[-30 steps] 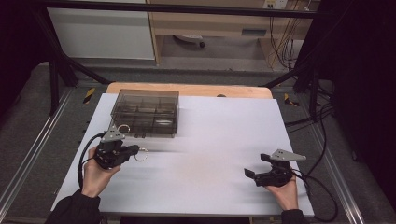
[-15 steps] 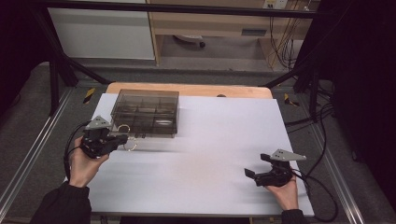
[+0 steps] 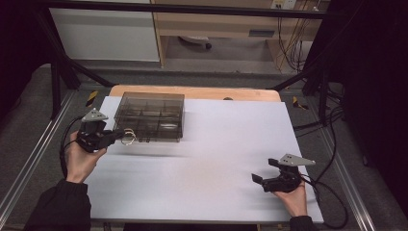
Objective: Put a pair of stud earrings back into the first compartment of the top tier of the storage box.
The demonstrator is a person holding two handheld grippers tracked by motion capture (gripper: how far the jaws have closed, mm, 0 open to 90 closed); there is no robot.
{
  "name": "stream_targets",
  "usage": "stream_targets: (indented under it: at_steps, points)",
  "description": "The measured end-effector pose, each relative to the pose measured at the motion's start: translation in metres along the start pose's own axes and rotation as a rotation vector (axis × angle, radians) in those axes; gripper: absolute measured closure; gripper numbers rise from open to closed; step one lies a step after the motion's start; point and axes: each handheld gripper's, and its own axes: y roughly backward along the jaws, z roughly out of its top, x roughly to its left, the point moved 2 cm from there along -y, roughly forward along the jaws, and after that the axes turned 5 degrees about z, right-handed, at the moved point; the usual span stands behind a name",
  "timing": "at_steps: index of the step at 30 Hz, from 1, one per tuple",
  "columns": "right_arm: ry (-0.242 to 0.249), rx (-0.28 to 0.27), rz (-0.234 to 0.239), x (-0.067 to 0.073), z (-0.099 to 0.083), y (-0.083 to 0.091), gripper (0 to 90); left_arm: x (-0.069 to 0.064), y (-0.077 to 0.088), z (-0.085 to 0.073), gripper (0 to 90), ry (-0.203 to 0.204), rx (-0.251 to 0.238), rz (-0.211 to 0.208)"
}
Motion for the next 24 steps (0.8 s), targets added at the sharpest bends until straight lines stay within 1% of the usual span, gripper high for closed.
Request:
stream_targets:
  at_steps: [2,4,6,7,9,12,13,18,19,20,24]
  points:
    - [0.0,0.002,-0.001,0.0,0.0,0.0,0.7,0.001,-0.001,0.001,85.9,0.001,0.001,0.002]
    - [-0.002,0.001,0.001,0.0,0.0,0.0,0.8,0.006,-0.003,0.003,85.8,0.008,0.002,0.019]
    - [-0.001,0.001,0.002,0.0,0.0,0.0,0.8,0.008,-0.003,0.003,85.8,0.01,0.002,0.025]
    - [-0.001,0.003,0.001,0.0,0.0,0.0,0.8,0.013,-0.004,0.004,85.8,0.02,-0.001,0.031]
    - [-0.001,0.001,0.002,0.0,0.0,0.0,0.8,0.017,-0.006,0.005,85.9,0.034,-0.002,0.032]
    - [-0.001,0.002,0.002,0.0,0.0,0.0,0.8,0.021,-0.008,0.006,85.9,0.042,-0.003,0.039]
    - [-0.001,0.001,0.002,0.0,0.0,0.0,0.8,0.024,-0.01,0.007,85.8,0.05,-0.001,0.044]
    - [-0.001,0.001,0.001,0.0,0.0,0.0,0.7,0.028,-0.016,0.008,85.8,0.057,0.002,0.061]
    - [0.0,0.003,0.0,0.0,0.0,0.0,0.7,0.03,-0.021,0.008,85.8,0.067,0.003,0.068]
    - [0.0,0.003,0.0,0.0,0.0,0.0,0.7,0.03,-0.021,0.008,85.9,0.067,0.003,0.068]
    - [-0.001,0.004,0.002,0.0,0.0,-0.001,0.7,0.034,-0.03,0.009,85.8,0.074,0.012,0.085]
